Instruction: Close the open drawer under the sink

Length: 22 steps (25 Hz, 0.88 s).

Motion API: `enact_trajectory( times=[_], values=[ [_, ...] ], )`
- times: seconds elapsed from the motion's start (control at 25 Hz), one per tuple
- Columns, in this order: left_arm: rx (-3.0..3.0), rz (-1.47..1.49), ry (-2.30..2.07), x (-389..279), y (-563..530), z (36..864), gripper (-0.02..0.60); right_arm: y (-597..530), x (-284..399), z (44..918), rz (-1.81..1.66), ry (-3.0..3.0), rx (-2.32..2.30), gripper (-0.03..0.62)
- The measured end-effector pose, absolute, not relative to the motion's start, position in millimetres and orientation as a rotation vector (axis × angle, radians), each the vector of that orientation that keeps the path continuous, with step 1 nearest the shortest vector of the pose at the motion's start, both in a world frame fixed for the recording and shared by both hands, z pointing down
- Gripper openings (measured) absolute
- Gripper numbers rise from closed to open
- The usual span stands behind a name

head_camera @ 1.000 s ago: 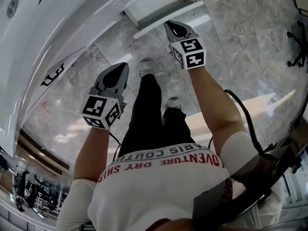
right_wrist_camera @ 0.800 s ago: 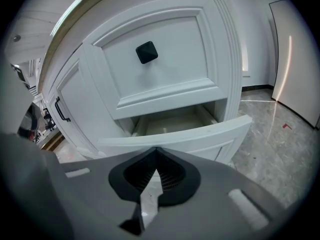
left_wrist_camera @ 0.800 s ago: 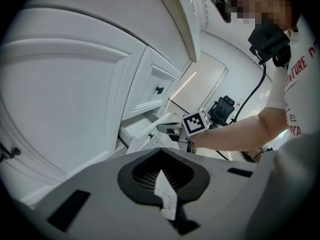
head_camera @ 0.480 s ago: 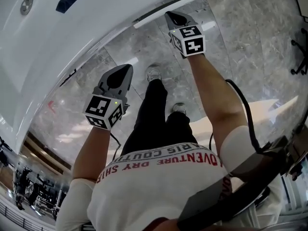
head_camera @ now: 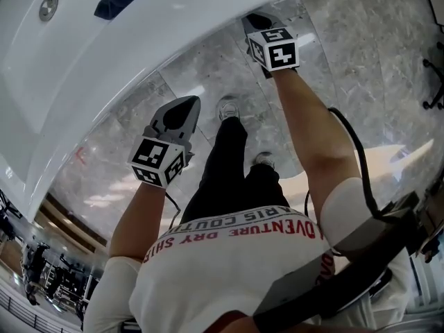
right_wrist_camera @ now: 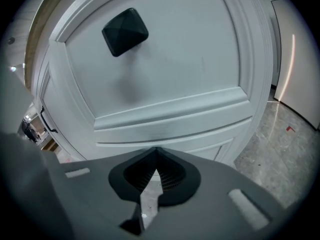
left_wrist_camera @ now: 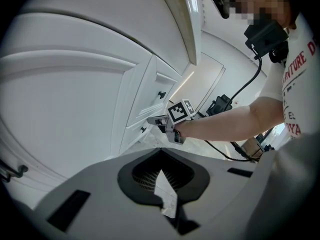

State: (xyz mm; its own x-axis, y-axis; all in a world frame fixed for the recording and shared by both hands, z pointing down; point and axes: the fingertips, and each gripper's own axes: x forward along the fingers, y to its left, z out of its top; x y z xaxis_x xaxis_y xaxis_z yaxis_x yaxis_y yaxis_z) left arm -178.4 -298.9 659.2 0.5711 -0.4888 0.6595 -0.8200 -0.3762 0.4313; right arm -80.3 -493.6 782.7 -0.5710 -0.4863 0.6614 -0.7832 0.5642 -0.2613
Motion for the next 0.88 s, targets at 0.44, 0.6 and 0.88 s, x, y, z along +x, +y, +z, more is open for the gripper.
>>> enact_trajectory(
  times=[0.44,0.6,0.88],
  values=[
    [2.05,0.532,-1.073,-190,-298,644,0.003,-465,-77,765,0.71,-2.265,0.975,0.0],
    [2.054,0.468,-1.096,-190,-298,620,0.003,-414,-80,717,0.702,-2.329,0.856,0.002],
    [2.156,0.4,-1.088,-167,-281,540,0.002,-319,-81,564,0.688,-2.527,0.646,0.002]
  ],
)
